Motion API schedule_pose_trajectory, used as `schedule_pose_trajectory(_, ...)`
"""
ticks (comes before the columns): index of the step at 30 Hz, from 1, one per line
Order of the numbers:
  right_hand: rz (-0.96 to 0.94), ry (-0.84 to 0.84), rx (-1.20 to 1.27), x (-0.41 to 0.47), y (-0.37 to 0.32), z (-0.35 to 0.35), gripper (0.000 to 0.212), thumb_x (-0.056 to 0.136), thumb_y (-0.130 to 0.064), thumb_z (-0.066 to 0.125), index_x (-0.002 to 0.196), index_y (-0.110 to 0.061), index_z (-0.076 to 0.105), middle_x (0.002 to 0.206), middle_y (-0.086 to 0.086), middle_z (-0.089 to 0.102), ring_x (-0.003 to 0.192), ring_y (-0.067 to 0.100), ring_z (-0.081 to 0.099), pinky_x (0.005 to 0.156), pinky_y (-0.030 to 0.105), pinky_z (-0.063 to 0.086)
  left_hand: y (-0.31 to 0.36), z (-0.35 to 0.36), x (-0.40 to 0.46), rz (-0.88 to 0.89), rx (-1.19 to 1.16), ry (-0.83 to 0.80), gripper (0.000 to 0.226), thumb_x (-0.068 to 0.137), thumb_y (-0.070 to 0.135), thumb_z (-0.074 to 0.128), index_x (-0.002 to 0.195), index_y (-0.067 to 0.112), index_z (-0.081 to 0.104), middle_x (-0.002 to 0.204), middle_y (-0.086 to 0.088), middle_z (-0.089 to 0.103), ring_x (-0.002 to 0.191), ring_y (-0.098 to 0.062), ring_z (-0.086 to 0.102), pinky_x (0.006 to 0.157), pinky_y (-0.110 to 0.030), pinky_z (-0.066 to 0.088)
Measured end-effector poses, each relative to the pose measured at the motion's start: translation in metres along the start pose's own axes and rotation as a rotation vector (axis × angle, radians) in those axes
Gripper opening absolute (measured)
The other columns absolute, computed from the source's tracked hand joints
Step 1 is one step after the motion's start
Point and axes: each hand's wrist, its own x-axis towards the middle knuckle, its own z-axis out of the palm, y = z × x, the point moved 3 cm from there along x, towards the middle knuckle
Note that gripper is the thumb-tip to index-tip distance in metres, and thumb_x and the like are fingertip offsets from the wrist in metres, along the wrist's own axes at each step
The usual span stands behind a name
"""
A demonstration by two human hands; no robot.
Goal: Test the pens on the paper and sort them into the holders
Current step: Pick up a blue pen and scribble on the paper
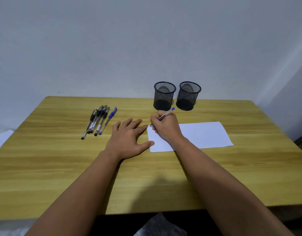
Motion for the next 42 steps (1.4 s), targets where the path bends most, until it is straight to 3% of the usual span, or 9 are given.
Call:
schedule_pose_trajectory(10,0.016,0.058,0.026,-0.0031,-0.0021,-0.0039,0.040,0.101,-0.017,0.068,0.064,-0.012,0.055,0.059,0.016,0.063,0.055,0.032,0.067,0.052,0.037,0.056,-0.0003,0.0027,-0.0001,0.001,0.002,-0.003,0.083,0.079,0.091,0.033,0.149,0.048,0.041,0.163,0.014,0.032,0.154,-0.018,0.019,0.122,-0.056,0.011)
schedule_pose_trajectory(16,-0.007,0.046,-0.050,-0.0029,-0.0022,-0.0028,0.037,0.101,-0.019,0.069,0.067,-0.009,0.059,0.064,0.022,0.065,0.055,0.023,0.069,0.053,0.036,0.058,-0.0007,0.0015,-0.0005,0.004,0.013,-0.005,0.084,0.079,0.091,0.031,0.150,0.047,0.041,0.163,0.013,0.031,0.154,-0.018,0.019,0.122,-0.056,0.011)
schedule_pose_trajectory(21,-0.005,0.056,-0.091,-0.0030,-0.0014,-0.0033,0.034,0.102,-0.018,0.068,0.072,-0.003,0.061,0.065,0.021,0.066,0.057,0.027,0.070,0.053,0.034,0.058,0.0003,0.0003,-0.0006,0.002,0.013,-0.006,0.083,0.079,0.091,0.032,0.150,0.047,0.040,0.163,0.013,0.031,0.154,-0.018,0.019,0.122,-0.056,0.011)
schedule_pose_trajectory(28,-0.005,0.075,-0.051,-0.0032,-0.0038,-0.0040,0.041,0.101,-0.016,0.066,0.062,-0.018,0.051,0.061,0.022,0.058,0.055,0.035,0.064,0.053,0.035,0.053,-0.0001,0.0004,-0.0006,0.002,0.013,-0.004,0.082,0.079,0.090,0.033,0.149,0.047,0.041,0.163,0.013,0.032,0.153,-0.019,0.020,0.122,-0.056,0.011)
schedule_pose_trajectory(32,-0.008,0.090,-0.033,-0.0027,-0.0023,-0.0040,0.045,0.098,-0.014,0.065,0.058,-0.021,0.048,0.054,0.008,0.051,0.052,0.027,0.060,0.054,0.033,0.049,0.0009,-0.0002,-0.0006,-0.001,0.008,-0.008,0.082,0.080,0.090,0.034,0.149,0.047,0.041,0.163,0.013,0.032,0.153,-0.019,0.019,0.122,-0.056,0.011)
schedule_pose_trajectory(37,-0.016,0.124,-0.021,0.0014,0.0020,-0.0041,0.041,0.096,-0.017,0.064,0.059,-0.014,0.047,0.060,0.023,0.050,0.062,0.047,0.059,0.055,0.034,0.050,0.0005,0.0010,-0.0001,-0.003,0.006,-0.010,0.081,0.080,0.090,0.034,0.149,0.047,0.041,0.162,0.012,0.033,0.153,-0.019,0.020,0.122,-0.056,0.011)
schedule_pose_trajectory(40,-0.027,0.122,-0.064,0.0014,0.0012,-0.0033,0.041,0.093,-0.020,0.064,0.055,-0.021,0.047,0.060,0.023,0.050,0.062,0.047,0.058,0.054,0.041,0.049,0.0002,0.0012,0.0002,-0.003,0.013,-0.013,0.081,0.080,0.090,0.034,0.149,0.048,0.040,0.163,0.012,0.032,0.153,-0.019,0.019,0.122,-0.057,0.011)
schedule_pose_trajectory(42,-0.033,0.112,-0.092,0.0004,0.0010,-0.0035,0.038,0.092,-0.019,0.064,0.058,-0.013,0.047,0.061,0.024,0.049,0.060,0.046,0.055,0.052,0.043,0.047,0.0003,0.0016,0.0002,0.000,0.012,-0.011,0.081,0.080,0.090,0.034,0.149,0.048,0.040,0.163,0.012,0.033,0.153,-0.019,0.019,0.122,-0.057,0.011)
